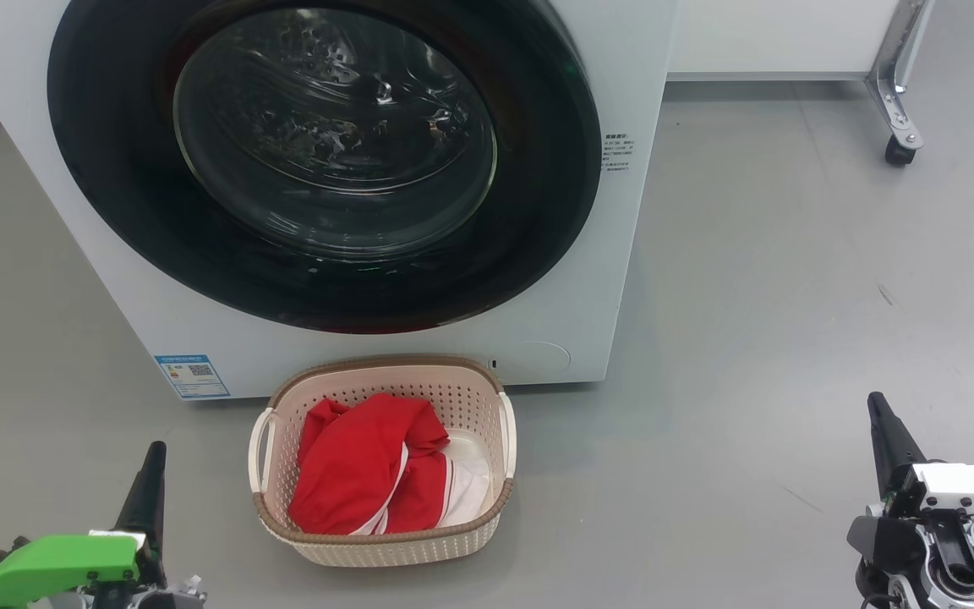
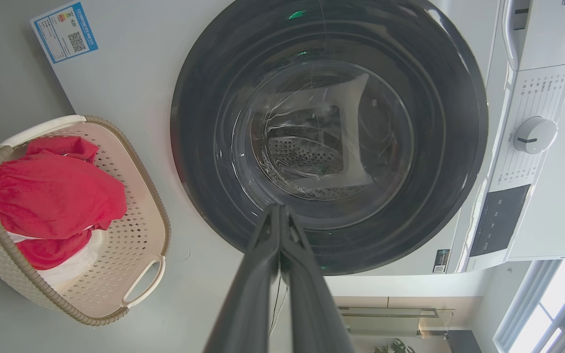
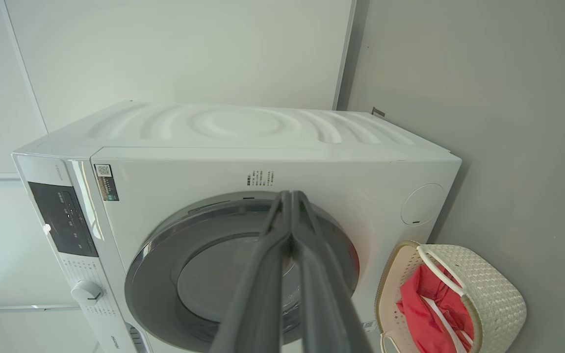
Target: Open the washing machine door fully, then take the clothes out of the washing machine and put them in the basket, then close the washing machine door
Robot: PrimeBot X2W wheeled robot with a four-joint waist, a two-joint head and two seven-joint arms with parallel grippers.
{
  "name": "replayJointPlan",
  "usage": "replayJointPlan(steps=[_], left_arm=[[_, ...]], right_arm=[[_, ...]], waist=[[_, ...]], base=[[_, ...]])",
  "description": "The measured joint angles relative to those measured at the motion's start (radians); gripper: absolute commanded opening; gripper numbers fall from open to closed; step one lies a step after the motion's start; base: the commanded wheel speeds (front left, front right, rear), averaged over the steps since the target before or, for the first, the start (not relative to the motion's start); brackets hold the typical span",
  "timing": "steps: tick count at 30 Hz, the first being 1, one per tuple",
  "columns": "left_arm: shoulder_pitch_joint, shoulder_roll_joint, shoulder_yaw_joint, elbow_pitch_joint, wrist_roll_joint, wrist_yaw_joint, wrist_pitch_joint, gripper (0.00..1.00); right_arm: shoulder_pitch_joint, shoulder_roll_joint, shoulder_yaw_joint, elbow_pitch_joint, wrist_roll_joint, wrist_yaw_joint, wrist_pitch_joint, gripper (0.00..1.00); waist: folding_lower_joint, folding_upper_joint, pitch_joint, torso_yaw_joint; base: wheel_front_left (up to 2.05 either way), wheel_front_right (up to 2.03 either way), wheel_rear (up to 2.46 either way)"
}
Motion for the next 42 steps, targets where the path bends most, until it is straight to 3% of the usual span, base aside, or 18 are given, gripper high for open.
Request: replayJointPlan(steps=[42], left_arm=[[-0.001,0.000,0.003,0.004,0.000,0.000,0.000,0.00]], right_arm=[[-0.001,0.001,-0.004,0.007,0.000,0.001,0.001,0.00]], waist=[[0.0000,0.0000,0.000,0.000]], base=[[0.00,0.00,0.00]])
